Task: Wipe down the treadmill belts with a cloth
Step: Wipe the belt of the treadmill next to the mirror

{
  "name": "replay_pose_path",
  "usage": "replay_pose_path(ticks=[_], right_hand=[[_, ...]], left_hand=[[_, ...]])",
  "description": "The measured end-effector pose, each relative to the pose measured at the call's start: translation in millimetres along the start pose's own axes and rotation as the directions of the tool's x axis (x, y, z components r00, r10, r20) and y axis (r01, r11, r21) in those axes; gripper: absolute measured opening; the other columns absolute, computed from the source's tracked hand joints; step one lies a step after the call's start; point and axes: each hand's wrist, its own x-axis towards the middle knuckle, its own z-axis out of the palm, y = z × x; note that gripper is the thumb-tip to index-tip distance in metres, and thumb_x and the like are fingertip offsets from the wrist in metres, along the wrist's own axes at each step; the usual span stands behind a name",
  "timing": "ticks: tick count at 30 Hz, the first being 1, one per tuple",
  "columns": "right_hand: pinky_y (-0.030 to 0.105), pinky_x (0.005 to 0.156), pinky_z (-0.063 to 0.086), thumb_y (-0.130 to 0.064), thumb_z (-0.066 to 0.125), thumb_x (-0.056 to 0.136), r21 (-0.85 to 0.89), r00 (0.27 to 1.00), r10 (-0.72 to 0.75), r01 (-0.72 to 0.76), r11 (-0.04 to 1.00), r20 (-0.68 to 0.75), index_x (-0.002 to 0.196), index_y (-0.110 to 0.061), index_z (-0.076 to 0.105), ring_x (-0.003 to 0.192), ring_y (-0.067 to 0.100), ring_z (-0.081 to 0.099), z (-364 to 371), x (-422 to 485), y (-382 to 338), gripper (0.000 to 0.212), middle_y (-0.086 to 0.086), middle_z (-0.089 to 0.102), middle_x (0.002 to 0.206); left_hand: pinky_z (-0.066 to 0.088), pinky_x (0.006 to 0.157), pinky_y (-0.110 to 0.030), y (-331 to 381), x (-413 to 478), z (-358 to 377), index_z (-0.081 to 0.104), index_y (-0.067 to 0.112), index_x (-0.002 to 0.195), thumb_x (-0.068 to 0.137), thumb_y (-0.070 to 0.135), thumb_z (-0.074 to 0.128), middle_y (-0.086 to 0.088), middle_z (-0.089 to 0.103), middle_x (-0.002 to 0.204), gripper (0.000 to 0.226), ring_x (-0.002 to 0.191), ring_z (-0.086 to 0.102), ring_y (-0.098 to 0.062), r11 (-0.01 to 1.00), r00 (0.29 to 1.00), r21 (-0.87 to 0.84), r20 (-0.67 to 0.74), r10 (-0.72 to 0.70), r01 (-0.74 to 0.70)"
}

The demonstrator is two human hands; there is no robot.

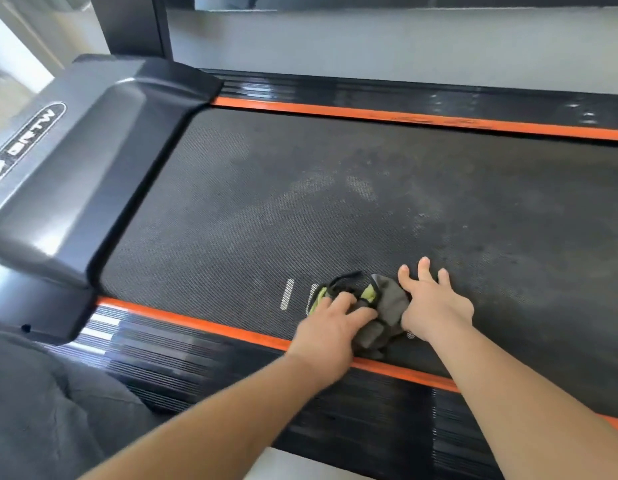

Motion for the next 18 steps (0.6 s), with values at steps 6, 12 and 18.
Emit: replay_pose_path(ticks=[6,12,18], right_hand=[[0.052,0.102,0.048,-0.068,0.084,0.067,0.021,1.0,-0.008,0.007,1.0,0.017,0.16,-0.044,-0.003,0.158,0.028,-0.011,-2.7,0.8,-1.7,0.13,-0.006,-0.021,0.169],[0.047,0.095,0.047,-0.04,0.082,0.081,0.02,1.0,0.023,-0.024,1.0,0.001,0.159,-0.044,-0.001,0.158,0.028,-0.01,-3.5,-0.7,-3.8,0.114,-0.007,-0.02,0.169],[0.045,0.095,0.047,-0.05,0.083,0.079,0.03,1.0,-0.003,0.003,1.0,-0.002,0.158,-0.048,-0.006,0.158,0.025,-0.013,-0.4,1.6,0.5,0.12,-0.01,-0.024,0.168]], left_hand=[[0.055,0.083,-0.043,-111.0,-9.1,-46.6,0.052,0.047,0.13,0.082,0.053,0.073,0.012,0.045,0.13,0.052,0.116,0.047,-0.028,0.939,0.944,0.132,-0.131,-0.301,0.318],[0.05,0.086,-0.04,16.4,8.6,1.2,0.054,0.04,0.127,0.083,0.023,0.064,0.005,0.047,0.125,0.048,0.114,0.049,-0.03,0.976,0.972,0.013,-0.093,-0.216,0.218],[0.053,0.087,-0.043,-38.9,46.1,-27.8,0.044,0.045,0.145,0.092,0.032,0.061,0.003,0.042,0.136,0.058,0.12,0.044,-0.025,0.958,0.965,0.153,0.142,0.221,-0.242]])
